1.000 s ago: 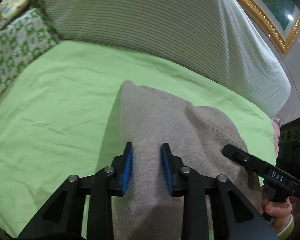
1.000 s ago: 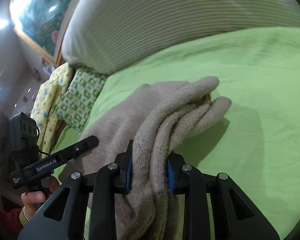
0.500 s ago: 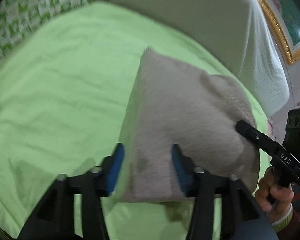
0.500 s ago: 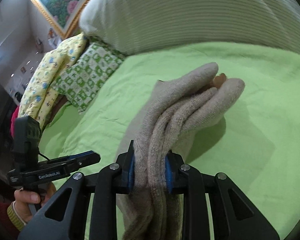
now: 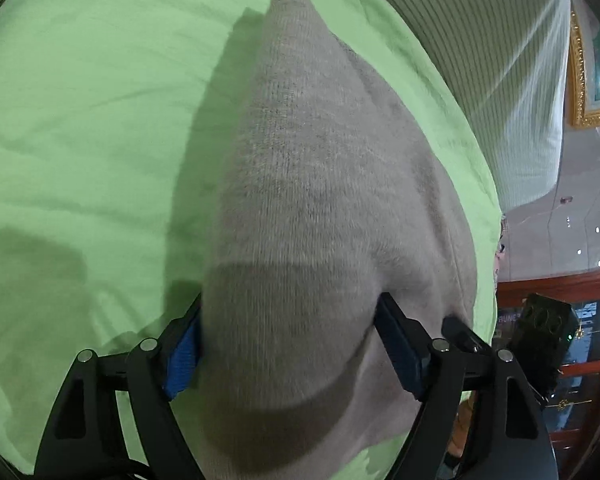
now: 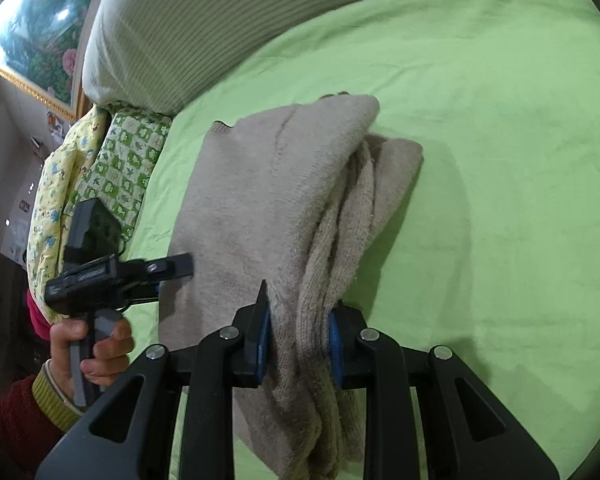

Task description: Fold small clothes

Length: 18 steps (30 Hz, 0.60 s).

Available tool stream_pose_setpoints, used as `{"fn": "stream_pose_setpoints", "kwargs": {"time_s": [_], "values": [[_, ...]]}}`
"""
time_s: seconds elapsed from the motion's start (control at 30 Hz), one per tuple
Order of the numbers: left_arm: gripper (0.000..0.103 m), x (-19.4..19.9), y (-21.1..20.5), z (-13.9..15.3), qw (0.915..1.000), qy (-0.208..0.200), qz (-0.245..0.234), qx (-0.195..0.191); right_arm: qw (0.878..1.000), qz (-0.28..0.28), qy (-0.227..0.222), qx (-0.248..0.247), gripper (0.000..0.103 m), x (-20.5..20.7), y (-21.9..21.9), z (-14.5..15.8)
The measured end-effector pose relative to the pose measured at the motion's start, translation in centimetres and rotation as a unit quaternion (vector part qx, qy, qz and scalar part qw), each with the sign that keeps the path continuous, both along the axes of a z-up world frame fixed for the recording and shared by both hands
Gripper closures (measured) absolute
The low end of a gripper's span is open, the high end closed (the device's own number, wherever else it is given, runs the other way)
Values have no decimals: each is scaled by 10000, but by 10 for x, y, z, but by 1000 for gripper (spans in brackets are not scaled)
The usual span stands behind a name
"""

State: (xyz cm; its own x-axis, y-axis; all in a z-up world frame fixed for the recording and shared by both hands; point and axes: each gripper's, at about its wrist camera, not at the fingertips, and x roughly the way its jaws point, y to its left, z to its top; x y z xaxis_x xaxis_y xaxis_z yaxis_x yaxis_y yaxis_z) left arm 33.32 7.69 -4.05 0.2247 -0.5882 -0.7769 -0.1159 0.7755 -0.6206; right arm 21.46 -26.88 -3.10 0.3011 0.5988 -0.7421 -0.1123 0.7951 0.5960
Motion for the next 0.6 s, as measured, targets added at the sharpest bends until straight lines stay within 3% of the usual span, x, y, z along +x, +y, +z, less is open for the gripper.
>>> {"fn": "stream_pose_setpoints", "kwargs": {"time_s": [0.07, 0.17, 0.3, 0.43, 0.6], "values": [[45, -1, 1, 2, 9998, -177, 47, -28, 10000, -1, -13, 16, 78, 2, 2, 3], [53, -14, 10, 12, 9986, -451, 213, -157, 9998, 101, -142, -4, 78, 3, 14, 15], [55, -30, 27, 32, 9961, -719, 469, -223, 9985, 339, -436, -54, 78, 4, 33, 39], [55, -59, 53, 72, 9899, -1153, 809, -151, 9936, 662, -915, 5, 78, 3, 60, 69], [55, -90, 92, 104, 9837, -1485, 955, 350, 9861, 1077, -1263, 16, 78, -4, 100, 81]]}}
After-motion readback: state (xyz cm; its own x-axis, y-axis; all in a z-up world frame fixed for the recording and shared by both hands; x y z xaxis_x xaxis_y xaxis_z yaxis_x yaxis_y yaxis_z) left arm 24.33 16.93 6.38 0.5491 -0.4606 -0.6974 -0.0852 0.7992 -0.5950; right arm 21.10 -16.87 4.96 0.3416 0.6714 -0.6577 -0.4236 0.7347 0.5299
